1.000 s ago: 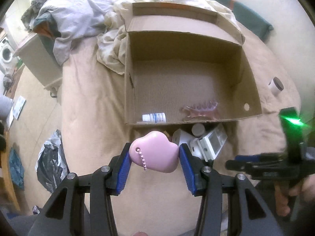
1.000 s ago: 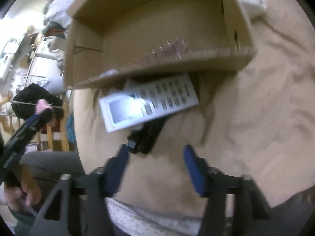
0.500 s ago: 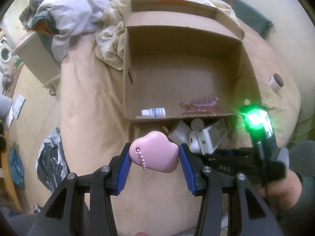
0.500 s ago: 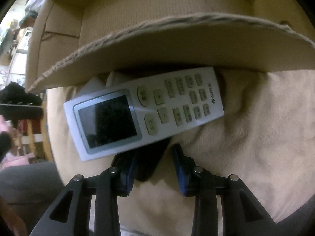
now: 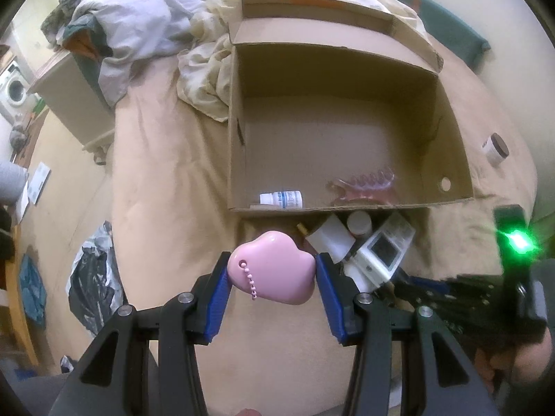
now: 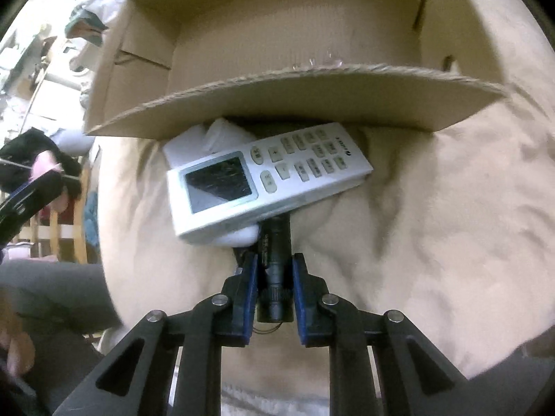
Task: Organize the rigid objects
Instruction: 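Grasp the black flashlight with the right tool while the left tool holds the heart, then carry the heart keychain and flashlight with both tools over the box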
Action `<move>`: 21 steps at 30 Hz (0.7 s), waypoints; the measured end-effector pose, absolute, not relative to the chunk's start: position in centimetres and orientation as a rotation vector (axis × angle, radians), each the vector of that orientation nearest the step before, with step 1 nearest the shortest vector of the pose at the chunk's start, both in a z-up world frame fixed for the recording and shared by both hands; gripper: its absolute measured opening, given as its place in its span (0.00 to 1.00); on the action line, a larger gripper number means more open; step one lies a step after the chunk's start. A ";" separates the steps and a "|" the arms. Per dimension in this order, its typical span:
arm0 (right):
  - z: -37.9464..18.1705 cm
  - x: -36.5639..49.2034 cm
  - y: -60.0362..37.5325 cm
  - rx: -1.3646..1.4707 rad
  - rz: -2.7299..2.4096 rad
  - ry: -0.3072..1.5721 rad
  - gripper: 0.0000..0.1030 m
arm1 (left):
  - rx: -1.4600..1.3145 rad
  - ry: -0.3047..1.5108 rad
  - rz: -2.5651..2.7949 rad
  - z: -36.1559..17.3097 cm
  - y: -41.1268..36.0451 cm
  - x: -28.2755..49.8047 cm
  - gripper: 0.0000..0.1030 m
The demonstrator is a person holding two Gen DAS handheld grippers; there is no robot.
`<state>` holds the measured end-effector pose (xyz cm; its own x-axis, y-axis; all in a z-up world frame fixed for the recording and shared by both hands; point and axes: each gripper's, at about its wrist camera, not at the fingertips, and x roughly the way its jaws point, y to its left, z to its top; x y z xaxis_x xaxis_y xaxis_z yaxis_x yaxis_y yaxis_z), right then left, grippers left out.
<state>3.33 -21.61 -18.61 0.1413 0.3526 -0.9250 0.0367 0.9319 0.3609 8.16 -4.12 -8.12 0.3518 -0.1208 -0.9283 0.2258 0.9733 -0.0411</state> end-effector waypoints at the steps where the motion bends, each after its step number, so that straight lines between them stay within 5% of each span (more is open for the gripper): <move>1: -18.6 3.0 -21.5 0.335 0.245 1.418 0.19 | 0.106 1.188 -0.229 -8.1 -4.2 8.1 0.43; 21: -6.8 1.2 -22.5 0.394 0.351 1.075 0.19 | 0.090 1.107 -0.203 -6.7 -3.6 7.8 0.43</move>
<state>1.21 -22.49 -6.79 0.4336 0.4601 -0.7748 -0.0852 0.8769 0.4731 7.77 -3.56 -6.66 0.4310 -0.1177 -0.8947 0.2071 0.9779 -0.0289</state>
